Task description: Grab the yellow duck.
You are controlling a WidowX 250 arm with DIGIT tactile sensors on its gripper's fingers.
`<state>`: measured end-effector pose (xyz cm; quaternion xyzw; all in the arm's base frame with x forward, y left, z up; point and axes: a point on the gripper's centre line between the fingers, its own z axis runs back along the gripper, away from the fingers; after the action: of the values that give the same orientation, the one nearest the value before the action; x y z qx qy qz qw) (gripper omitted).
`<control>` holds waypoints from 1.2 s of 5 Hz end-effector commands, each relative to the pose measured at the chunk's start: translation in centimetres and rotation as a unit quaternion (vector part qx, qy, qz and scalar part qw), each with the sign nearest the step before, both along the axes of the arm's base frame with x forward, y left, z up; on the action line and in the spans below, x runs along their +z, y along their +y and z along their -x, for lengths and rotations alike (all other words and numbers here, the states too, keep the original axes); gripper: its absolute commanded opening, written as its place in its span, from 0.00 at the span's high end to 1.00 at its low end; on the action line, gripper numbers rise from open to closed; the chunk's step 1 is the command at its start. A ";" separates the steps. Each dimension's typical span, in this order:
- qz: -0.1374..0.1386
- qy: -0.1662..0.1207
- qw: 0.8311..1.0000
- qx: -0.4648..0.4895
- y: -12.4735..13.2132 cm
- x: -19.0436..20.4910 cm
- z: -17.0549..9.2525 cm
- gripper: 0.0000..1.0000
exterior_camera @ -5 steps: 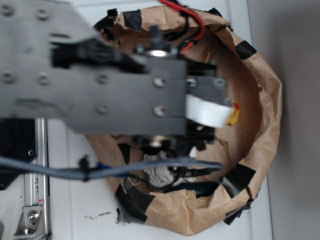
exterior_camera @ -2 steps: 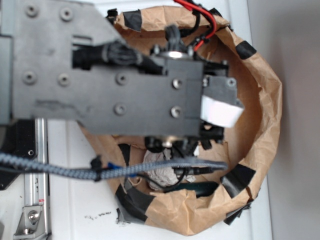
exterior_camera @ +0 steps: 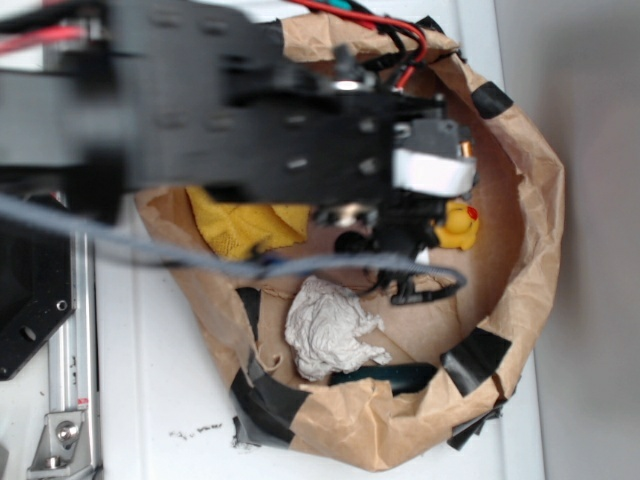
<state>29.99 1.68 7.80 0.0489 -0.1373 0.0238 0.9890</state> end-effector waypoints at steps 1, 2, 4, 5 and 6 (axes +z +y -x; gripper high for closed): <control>0.005 -0.014 1.000 0.013 2.5 -0.8 -3.4 0.00; 0.009 -0.016 1.000 0.016 2.5 -0.4 -4.1 0.00; 0.000 -0.018 1.000 0.011 1.6 -1.2 -4.9 0.00; -0.018 -0.011 1.000 0.007 1.0 -2.4 -5.4 0.00; 0.005 0.026 0.999 -0.032 -1.1 -4.7 -5.1 0.00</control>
<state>34.71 1.14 3.65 0.0396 -0.1079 0.0106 0.9933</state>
